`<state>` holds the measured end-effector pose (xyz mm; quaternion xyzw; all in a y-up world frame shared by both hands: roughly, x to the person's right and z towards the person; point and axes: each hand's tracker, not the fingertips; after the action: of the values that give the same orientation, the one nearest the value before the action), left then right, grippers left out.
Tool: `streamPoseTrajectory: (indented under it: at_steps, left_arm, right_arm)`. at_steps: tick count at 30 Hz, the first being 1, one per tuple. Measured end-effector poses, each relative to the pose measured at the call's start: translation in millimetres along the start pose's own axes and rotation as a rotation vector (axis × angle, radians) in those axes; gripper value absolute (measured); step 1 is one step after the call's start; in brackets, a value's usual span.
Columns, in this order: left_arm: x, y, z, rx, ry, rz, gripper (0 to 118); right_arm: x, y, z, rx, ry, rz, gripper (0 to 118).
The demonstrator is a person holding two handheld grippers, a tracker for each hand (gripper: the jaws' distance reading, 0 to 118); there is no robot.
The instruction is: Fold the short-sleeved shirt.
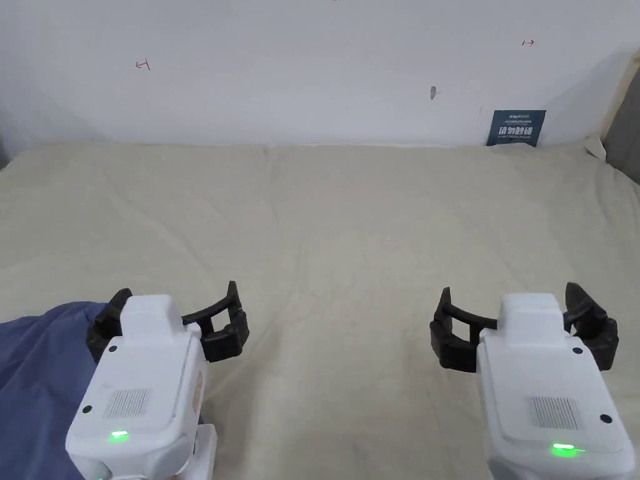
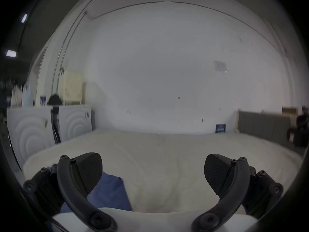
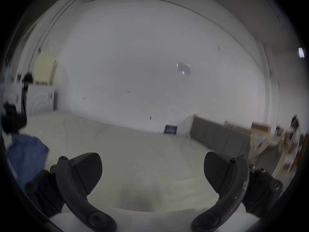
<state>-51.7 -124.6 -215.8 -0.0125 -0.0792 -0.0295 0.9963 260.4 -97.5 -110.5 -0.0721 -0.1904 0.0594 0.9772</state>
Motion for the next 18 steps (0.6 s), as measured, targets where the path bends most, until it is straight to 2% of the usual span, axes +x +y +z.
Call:
streamPoseTrajectory:
  at_steps: [2, 10, 18]
  left_arm:
    - [1.4, -1.5, 0.2, -0.007, 0.009, 0.007, 118]
    - [-6.5, -3.3, -1.3, -0.019, 0.020, 0.066, 118]
    - [-4.0, -1.6, 2.5, -0.009, 0.006, 0.051, 118]
  right_arm:
    - [0.9, -5.2, -2.0, -0.031, 0.016, -0.051, 118]
    - [-3.5, -7.1, -0.2, -0.037, 0.040, -0.049, 118]
    - [-4.2, -4.8, 2.5, -0.031, 0.050, -0.043, 118]
